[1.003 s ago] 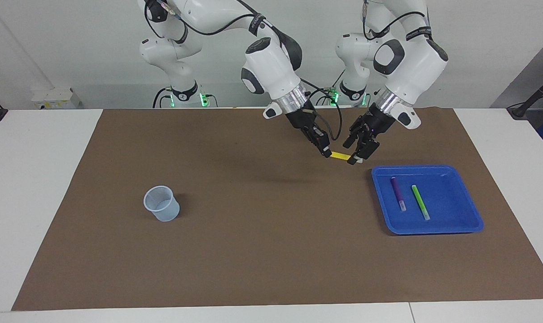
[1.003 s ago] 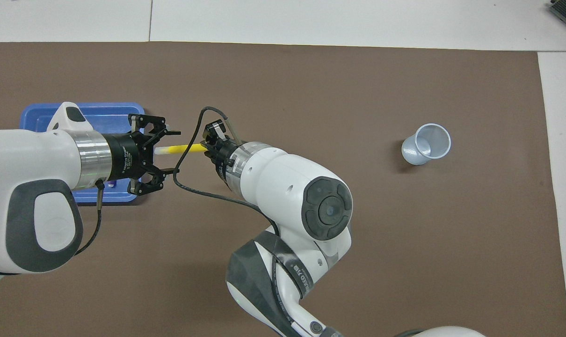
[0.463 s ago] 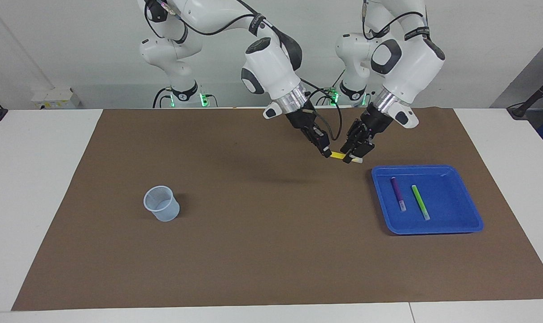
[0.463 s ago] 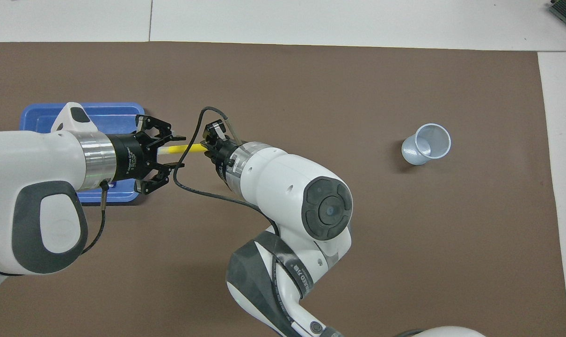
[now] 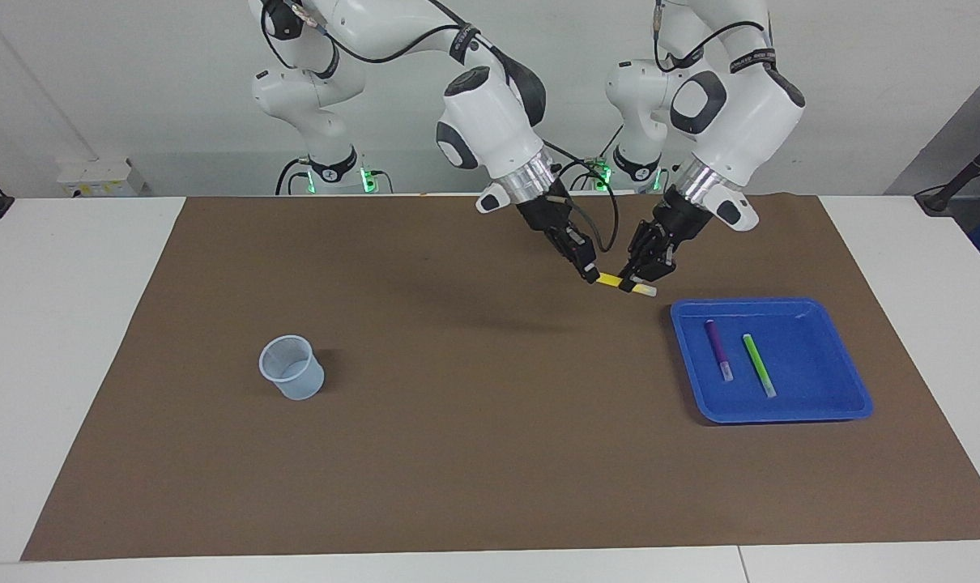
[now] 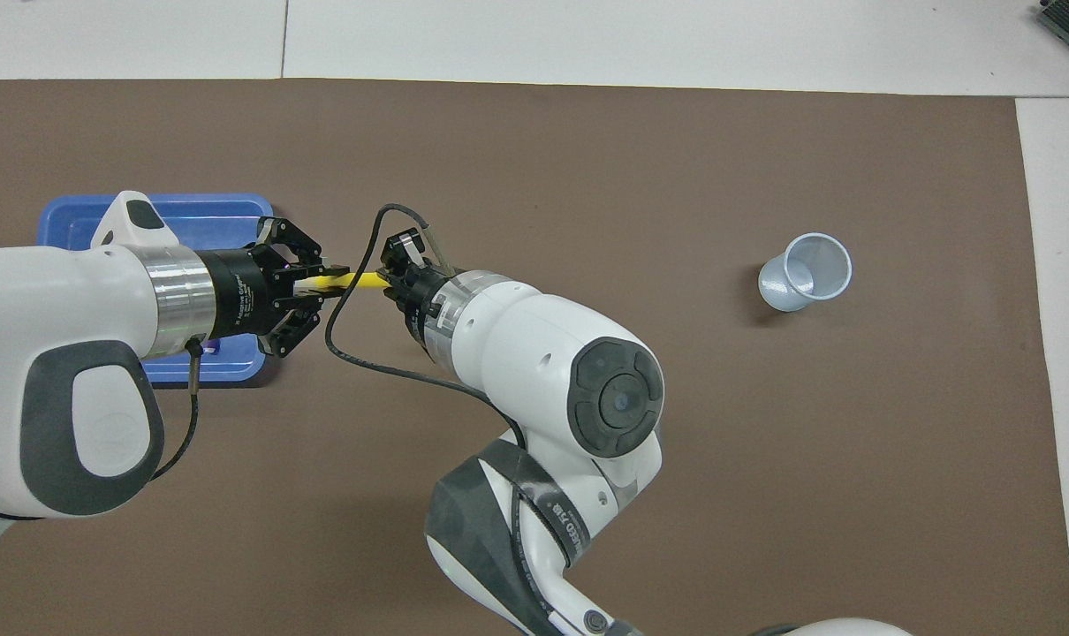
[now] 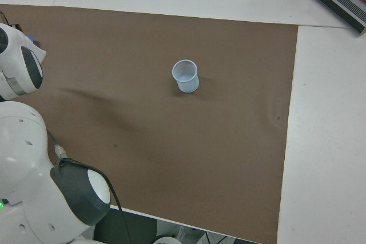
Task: Right arm passes pens to left for tray arrangement
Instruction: 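Close the left gripper on the yellow pen held by the right gripper, then open the right gripper and withdraw it while the left gripper holds the pen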
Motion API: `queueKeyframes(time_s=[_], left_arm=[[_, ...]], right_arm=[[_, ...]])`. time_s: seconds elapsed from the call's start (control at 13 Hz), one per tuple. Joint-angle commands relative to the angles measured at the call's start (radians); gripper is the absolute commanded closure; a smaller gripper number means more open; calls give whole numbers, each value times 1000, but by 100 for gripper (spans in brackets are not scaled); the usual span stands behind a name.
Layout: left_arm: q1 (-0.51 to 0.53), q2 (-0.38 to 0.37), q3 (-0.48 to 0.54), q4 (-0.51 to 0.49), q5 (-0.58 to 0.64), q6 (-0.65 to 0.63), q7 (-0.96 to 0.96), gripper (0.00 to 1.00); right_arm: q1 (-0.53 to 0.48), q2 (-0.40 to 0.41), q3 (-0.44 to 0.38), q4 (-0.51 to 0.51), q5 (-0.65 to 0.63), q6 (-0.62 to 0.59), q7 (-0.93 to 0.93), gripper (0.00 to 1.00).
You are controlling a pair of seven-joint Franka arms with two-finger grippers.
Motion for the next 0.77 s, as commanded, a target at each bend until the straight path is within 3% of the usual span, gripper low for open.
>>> queueKeyframes(time_s=[0.0, 0.15, 0.23, 0.31, 0.39, 0.69], left_arm=[[-6, -35, 11, -31, -13, -12, 56, 100], [12, -36, 25, -22, -13, -70, 136, 100], [30, -36, 25, -13, -13, -99, 216, 100], [46, -36, 26, -6, -13, -125, 267, 100], [62, -36, 26, 3, -13, -153, 283, 100], [101, -36, 28, 6, -7, -177, 387, 100]], right_arm=[[-7, -13, 0, -22, 3, 24, 0, 100], [-15, -13, 1, -21, 3, 22, 0, 98], [-16, -13, 1, -21, 3, 16, 3, 45], [-16, -13, 1, -19, 3, 13, 1, 19], [-19, -11, 1, -17, 3, 13, 0, 0], [-44, -13, 0, -16, 3, -11, -40, 0]])
